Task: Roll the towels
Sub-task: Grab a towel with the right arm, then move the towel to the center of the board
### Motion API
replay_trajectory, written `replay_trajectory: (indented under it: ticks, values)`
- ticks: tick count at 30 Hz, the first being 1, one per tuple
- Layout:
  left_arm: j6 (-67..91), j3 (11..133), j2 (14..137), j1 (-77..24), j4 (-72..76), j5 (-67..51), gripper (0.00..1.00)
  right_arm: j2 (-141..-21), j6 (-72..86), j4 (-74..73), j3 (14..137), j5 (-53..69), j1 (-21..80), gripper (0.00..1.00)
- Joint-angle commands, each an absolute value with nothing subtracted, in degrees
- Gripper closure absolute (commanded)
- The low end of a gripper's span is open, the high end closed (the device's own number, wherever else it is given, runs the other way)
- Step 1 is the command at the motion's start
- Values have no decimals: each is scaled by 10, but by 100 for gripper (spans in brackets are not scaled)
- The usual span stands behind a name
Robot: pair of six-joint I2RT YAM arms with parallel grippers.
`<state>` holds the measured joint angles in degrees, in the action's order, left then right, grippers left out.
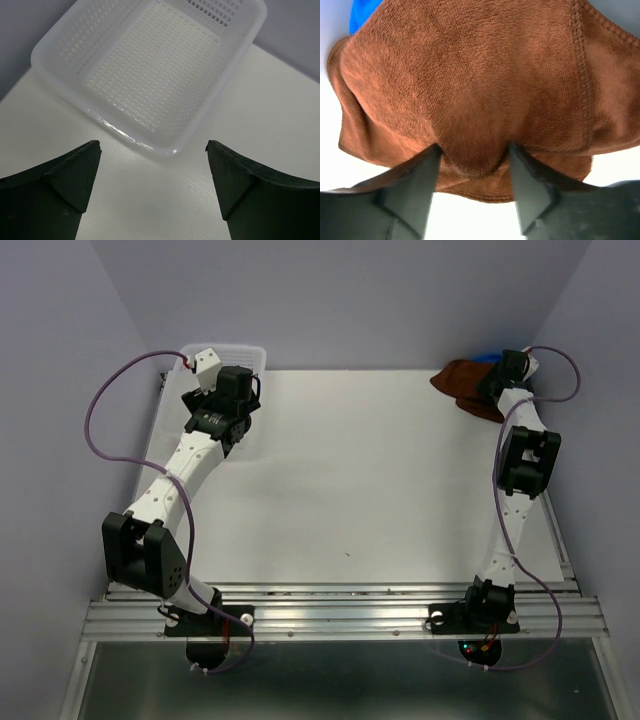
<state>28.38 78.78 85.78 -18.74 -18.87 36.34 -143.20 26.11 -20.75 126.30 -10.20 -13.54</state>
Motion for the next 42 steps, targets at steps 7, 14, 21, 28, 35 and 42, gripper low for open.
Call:
replay_trajectory:
  ticks: [7,14,21,28,35,42]
  values:
    - [276,816,829,-188,-184,383,1,-1400,282,-154,1264,-67,-140,78]
    - [273,804,820,-188,-165,384,1,-1325,258,-152,1208,-86,-140,99]
    - [275,811,824,-188,-169,377,1,-1271,221,-153,1182,-77,-140,99]
    - [277,808,819,-188,-167,373,1,-1238,192,-152,1200,-54,-140,99]
    - [278,802,809,-188,-161,366,1,-1193,185,-156,1242,37,-140,99]
    - [281,790,789,-188,-153,362,1,-1120,140,-198,1274,138,-57,99]
